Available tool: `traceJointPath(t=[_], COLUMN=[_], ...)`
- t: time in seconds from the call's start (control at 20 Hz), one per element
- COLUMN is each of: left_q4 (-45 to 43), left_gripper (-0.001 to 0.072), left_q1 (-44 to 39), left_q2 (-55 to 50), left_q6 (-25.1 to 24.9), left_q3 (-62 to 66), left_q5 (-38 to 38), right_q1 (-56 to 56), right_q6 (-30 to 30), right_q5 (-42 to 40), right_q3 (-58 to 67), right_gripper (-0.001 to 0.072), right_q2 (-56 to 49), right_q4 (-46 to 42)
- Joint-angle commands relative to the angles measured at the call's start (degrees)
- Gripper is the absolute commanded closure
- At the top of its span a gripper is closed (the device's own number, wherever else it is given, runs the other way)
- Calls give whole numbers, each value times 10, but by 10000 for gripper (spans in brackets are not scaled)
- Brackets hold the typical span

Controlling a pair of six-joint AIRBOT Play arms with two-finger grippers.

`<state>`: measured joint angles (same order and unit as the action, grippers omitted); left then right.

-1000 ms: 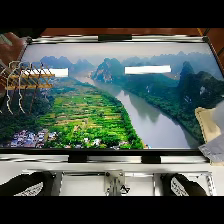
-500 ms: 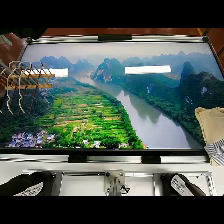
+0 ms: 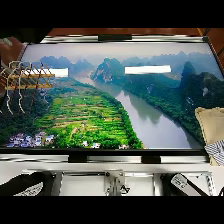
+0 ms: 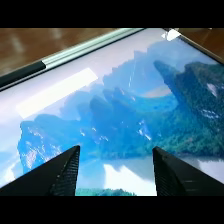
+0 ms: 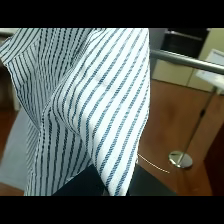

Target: Fold the shirts.

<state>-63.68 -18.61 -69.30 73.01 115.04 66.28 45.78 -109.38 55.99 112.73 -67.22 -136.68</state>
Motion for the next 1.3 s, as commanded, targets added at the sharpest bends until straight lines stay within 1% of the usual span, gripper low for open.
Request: traceJointPath(t=[0.0, 0.1, 0.2, 0.4, 0.65, 0.7, 0.75, 0.8, 0.85, 0.9, 1.0, 1.1, 1.25], left_q4=[0, 0, 0, 3, 2, 2, 2, 2, 2, 2, 2, 2, 2], left_gripper=[168, 169, 168, 169, 169, 169, 169, 169, 169, 169, 169, 169, 169], left_q1=[0, 0, 0, 0, 0, 0, 0, 0, 0, 0, 0, 0, 0], left_q2=[0, 0, 0, 0, 0, 0, 0, 0, 0, 0, 0, 0, -1], left_q6=[0, 0, 2, 43, 56, 63, 64, 64, 64, 63, 63, 63, 62], left_q3=[0, 0, 0, 0, 0, 0, 0, 0, 0, 0, -1, -3, -11], left_q5=[41, 60, 79, 79, 78, 78, 78, 78, 78, 78, 78, 78, 79], right_q1=[62, 100, 141, 212, 265, 266, 266, 266, 266, 263, 252, 250, 250], right_q6=[-14, -19, -23, -22, -20, -20, -20, -15, 2, 32, 73, 80, 115], right_q5=[-26, -42, -61, -65, -64, -65, -65, -57, -33, 7, 105, 197, 318], right_q3=[0, 0, 0, 0, 0, 0, 0, 0, 0, 0, 0, 0, -2], right_gripper=[629, 628, 628, 629, 625, 550, 294, 151, 151, 151, 151, 152, 152], right_q2=[-7, -12, -19, -39, -54, -53, -53, -53, -52, -48, -47, -45, -38], right_q4=[21, 30, 60, 111, 175, 193, 214, 252, 287, 314, 316, 328, 362])
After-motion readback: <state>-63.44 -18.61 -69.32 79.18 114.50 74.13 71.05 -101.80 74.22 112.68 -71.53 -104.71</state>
